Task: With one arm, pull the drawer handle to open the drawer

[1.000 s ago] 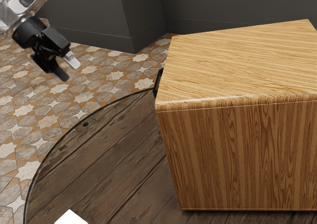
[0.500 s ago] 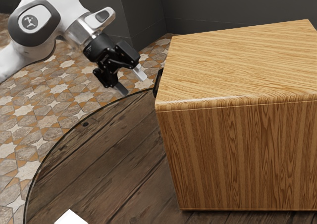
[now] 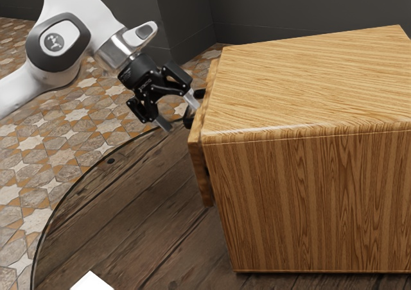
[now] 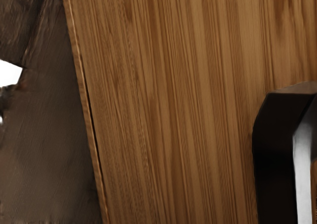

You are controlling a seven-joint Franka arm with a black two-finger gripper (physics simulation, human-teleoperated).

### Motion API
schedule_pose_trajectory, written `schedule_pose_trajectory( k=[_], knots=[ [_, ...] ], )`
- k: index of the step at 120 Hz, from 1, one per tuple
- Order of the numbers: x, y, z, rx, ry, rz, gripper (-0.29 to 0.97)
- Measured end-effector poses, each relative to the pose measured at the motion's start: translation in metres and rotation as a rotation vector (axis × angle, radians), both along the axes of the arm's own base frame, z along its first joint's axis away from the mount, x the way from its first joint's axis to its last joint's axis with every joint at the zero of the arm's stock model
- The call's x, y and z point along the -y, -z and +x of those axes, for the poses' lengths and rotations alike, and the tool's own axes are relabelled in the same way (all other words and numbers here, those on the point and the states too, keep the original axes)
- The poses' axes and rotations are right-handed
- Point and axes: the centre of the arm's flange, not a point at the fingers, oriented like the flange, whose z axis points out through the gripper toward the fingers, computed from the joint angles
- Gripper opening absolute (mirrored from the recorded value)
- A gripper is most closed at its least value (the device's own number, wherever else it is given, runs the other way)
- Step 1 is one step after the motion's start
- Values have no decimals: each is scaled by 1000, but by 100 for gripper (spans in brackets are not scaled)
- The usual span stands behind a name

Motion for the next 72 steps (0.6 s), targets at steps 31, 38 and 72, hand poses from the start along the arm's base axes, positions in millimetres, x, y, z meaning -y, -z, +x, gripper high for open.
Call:
schedule_pose_trajectory(
  k=[31, 38, 72],
  knots=[
    [-41, -7, -25, 0, -58, -62, 68],
    [-40, -3, -26, -8, -61, -59, 68],
    [-61, 23, -36, -65, -104, -50, 68]
  ],
)
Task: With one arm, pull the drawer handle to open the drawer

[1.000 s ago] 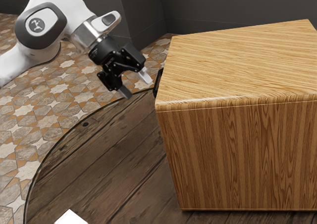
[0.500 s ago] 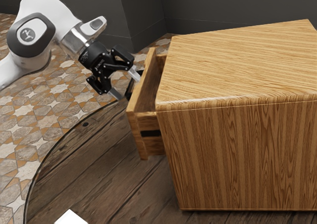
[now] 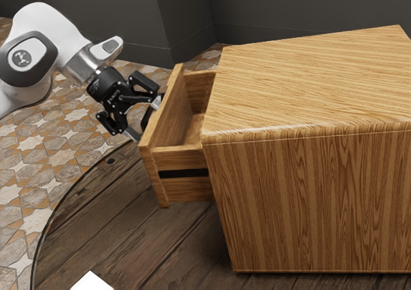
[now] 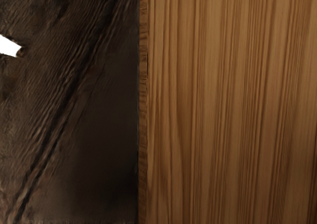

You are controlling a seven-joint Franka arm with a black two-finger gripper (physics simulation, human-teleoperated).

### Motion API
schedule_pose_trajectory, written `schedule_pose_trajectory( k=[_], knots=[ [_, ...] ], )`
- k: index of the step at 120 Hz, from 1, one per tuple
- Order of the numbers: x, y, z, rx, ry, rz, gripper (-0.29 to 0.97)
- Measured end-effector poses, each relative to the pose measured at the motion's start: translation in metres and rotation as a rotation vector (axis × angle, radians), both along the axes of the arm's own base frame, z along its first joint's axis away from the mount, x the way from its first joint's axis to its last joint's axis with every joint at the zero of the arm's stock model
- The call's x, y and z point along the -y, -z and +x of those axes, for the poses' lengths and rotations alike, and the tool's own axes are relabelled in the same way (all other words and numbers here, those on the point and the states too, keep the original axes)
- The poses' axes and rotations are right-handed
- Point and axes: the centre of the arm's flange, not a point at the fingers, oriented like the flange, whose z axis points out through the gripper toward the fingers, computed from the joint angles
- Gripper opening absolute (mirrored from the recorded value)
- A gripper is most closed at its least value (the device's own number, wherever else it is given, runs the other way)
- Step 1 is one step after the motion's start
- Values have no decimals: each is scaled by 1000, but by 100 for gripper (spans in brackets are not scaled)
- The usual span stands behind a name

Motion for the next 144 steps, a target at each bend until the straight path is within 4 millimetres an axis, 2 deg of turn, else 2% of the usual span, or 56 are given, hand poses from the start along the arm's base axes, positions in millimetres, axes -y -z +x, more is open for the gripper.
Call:
schedule_pose_trajectory(
  k=[28, 48, 76, 124, 136, 144],
  knots=[
    [-37, -16, -25, 23, -52, -29, 68],
    [-33, -12, -28, 5, -41, -25, 68],
    [-44, -5, -36, -16, -63, -19, 68],
    [-90, -10, -65, -17, -141, -30, 68],
    [-96, -10, -70, -21, -151, -31, 68],
    [-97, -17, -74, -5, -147, -45, 68]
  ],
)
